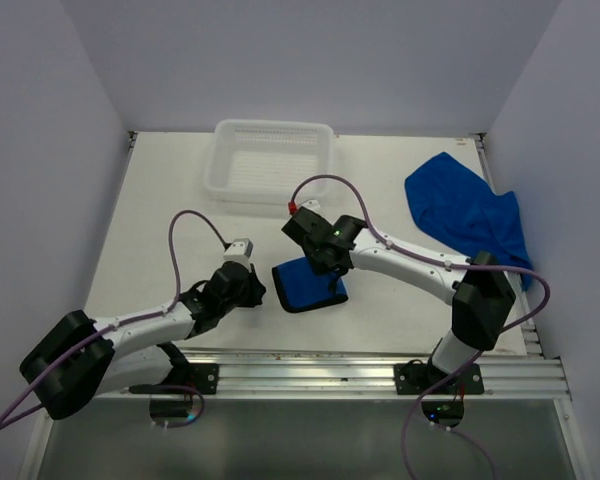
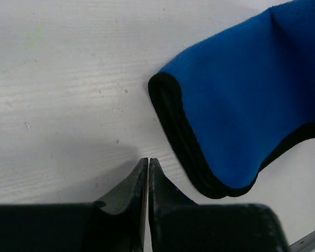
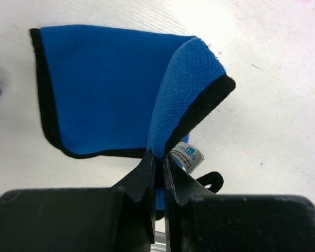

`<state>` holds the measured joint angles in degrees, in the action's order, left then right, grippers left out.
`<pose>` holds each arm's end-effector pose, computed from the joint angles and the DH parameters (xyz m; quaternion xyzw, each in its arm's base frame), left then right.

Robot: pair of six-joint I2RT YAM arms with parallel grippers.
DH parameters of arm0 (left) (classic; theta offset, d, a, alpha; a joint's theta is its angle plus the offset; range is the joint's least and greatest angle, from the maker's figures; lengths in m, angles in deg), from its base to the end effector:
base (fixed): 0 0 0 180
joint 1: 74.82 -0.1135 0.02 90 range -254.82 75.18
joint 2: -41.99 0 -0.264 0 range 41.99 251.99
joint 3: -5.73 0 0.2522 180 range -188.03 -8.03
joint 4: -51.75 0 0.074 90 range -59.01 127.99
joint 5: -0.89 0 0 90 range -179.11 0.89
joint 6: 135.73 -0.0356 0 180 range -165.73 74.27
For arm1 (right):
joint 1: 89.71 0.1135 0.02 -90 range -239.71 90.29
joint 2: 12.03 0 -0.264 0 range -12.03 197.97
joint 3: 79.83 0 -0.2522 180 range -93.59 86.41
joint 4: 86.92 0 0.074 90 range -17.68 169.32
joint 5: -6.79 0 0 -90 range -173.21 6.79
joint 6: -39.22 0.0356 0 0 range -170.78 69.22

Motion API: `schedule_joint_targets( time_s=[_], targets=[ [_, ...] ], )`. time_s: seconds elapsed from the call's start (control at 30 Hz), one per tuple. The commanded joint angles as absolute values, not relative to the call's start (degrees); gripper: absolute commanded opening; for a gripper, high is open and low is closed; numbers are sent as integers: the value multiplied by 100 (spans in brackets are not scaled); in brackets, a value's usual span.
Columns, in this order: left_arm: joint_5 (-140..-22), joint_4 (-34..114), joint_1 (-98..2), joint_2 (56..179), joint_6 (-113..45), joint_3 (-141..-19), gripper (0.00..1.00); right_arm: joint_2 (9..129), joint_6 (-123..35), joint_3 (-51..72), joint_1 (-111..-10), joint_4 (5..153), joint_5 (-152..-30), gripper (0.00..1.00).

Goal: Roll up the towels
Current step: Fold the towel

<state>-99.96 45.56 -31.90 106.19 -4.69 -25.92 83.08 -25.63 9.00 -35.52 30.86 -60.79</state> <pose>0.1530 -0.1331 0.1473 -0.0262 0.8981 -0.2247 0.3771 0.2090 0.2664 0.2613 -0.2018 0.9392 -0.0171 0.2774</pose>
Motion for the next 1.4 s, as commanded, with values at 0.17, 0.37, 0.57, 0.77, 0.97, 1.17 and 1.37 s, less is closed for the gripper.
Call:
schedule_joint_targets(
  time_s=[0.17,0.37,0.57,0.77,0.97,1.17,1.37],
  targets=[
    [-10150,5591,-3044,11106,-398,-2517,3,8833,-2362,353,-3373,3300,-6598,4],
    [-10194,5925,-2991,11396,-240,-2350,1,9220,-2265,64,-3294,3441,-6870,4],
    [-10264,6127,-2912,11739,-169,-2324,0,9335,-2134,54,-3232,3617,-7125,4],
    [-10282,6145,-2842,11845,-143,-2411,0,9378,-1993,221,-3232,4038,-7493,4],
    [-10361,6031,-2824,11740,-134,-2359,0,9580,-1931,256,-3232,4214,-7644,5],
    [-10379,5970,-2815,11704,-134,-2297,0,9783,-1896,256,-3223,4311,-7784,9],
    [-10396,5934,-2824,11652,-143,-2280,0,9801,-1896,230,-3206,4303,-7829,31]
  ],
)
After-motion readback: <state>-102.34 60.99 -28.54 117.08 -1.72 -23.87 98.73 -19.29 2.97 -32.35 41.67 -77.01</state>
